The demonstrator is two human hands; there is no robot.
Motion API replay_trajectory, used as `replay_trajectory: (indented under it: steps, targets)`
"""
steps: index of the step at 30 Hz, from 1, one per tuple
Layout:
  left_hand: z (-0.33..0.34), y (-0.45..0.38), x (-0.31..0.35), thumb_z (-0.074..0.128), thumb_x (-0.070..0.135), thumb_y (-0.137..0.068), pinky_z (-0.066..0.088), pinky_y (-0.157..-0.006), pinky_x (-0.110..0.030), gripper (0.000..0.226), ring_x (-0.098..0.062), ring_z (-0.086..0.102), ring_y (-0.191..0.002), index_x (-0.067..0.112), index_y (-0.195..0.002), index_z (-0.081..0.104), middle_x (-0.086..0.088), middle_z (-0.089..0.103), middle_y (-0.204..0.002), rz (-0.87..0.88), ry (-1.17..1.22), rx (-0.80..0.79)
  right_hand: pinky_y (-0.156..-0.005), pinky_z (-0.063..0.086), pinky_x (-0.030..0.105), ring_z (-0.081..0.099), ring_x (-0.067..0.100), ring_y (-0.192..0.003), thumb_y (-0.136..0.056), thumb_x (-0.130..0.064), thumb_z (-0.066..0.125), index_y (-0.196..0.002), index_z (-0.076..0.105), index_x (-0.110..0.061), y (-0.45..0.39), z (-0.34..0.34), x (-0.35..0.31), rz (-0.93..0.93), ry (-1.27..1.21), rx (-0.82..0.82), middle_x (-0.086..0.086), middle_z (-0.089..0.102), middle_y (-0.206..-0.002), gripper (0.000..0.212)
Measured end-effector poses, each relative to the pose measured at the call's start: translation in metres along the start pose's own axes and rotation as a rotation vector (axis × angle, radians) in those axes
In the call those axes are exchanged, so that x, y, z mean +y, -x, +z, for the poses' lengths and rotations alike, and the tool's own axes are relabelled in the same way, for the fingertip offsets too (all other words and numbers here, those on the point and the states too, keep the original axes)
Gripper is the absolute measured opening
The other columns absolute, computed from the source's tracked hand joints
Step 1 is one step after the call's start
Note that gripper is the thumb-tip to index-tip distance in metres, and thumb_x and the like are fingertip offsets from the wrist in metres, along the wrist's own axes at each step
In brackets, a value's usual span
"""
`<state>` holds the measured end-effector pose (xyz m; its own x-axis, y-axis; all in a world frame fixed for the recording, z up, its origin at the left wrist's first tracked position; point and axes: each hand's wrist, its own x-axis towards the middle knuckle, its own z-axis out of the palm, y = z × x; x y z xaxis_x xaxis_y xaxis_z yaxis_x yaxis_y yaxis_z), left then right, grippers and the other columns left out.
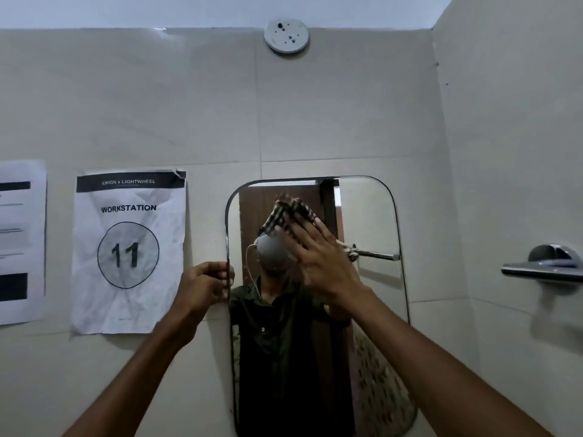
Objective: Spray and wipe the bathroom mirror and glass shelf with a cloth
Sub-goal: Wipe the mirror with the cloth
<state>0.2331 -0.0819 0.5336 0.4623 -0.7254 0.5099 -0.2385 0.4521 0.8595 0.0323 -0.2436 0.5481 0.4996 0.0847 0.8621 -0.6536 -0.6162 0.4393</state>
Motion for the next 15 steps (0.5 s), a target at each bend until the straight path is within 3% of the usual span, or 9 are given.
replay_trajectory:
  steps: [2, 5, 7, 9, 12, 15]
  targets:
    - [-0.004, -0.002, -0.002, 0.038, -0.021, -0.081, 0.053, -0.071, -0.036, 0.042, -0.032, 0.062, -0.087, 0.000, -0.107, 0.065, -0.026, 0.064, -0.099, -0.014, -0.003, -0.001, -0.127, 0.015, 0.050, 0.016, 0.024, -0.157, -0.093, -0.022, 0.049, -0.160, 0.030, -0.029, 0.000, -0.006, 0.020, 0.094, -0.029, 0.063, 0.004, 0.023, -0.169, 0.069]
    - [-0.007, -0.004, -0.003, 0.040, -0.019, -0.080, 0.055, -0.074, -0.035, 0.047, -0.031, 0.063, -0.091, 0.001, -0.113, 0.065, -0.029, 0.065, -0.105, -0.036, -0.023, -0.011, -0.125, 0.019, 0.053, 0.010, 0.023, -0.158, -0.101, -0.030, 0.036, -0.159, 0.032, -0.025, -0.013, -0.009, 0.036, 0.593, -0.167, 0.252, 0.006, 0.016, -0.171, 0.058]
    - [-0.006, -0.004, -0.004, 0.038, -0.020, -0.079, 0.056, -0.070, -0.031, 0.050, -0.029, 0.063, -0.089, -0.001, -0.117, 0.063, -0.026, 0.064, -0.101, -0.042, -0.013, -0.025, -0.125, 0.018, 0.055, 0.006, 0.026, -0.159, -0.103, -0.032, 0.035, -0.160, 0.030, -0.022, -0.033, -0.004, 0.018, 0.741, -0.153, 0.293, 0.010, 0.012, -0.171, 0.059]
    - [-0.004, -0.004, -0.005, 0.037, -0.020, -0.080, 0.056, -0.069, -0.030, 0.050, -0.029, 0.063, -0.091, -0.001, -0.118, 0.063, -0.023, 0.064, -0.102, -0.043, -0.002, -0.029, -0.126, 0.014, 0.055, 0.000, 0.027, -0.159, -0.104, -0.028, 0.040, -0.162, 0.022, -0.021, -0.051, 0.003, -0.011, 0.663, -0.126, 0.285, 0.011, 0.006, -0.172, 0.062]
    - [-0.005, -0.006, -0.009, 0.034, -0.019, -0.080, 0.055, -0.077, -0.035, 0.052, -0.032, 0.062, -0.098, -0.001, -0.119, 0.064, -0.026, 0.065, -0.109, -0.057, 0.040, -0.001, -0.128, 0.000, 0.047, -0.005, 0.024, -0.159, -0.101, -0.023, 0.045, -0.163, 0.019, -0.023, -0.049, 0.017, -0.062, 0.235, -0.121, 0.150, 0.008, 0.001, -0.172, 0.067]
    - [-0.006, 0.000, -0.012, 0.028, -0.018, -0.079, 0.055, -0.086, -0.043, 0.052, -0.036, 0.062, -0.103, 0.000, -0.108, 0.067, -0.021, 0.068, -0.103, -0.028, 0.107, 0.043, -0.128, 0.004, 0.046, 0.004, 0.023, -0.159, -0.089, -0.024, 0.056, -0.161, 0.025, -0.024, -0.009, 0.035, -0.099, -0.101, -0.098, -0.007, 0.009, 0.019, -0.170, 0.078]
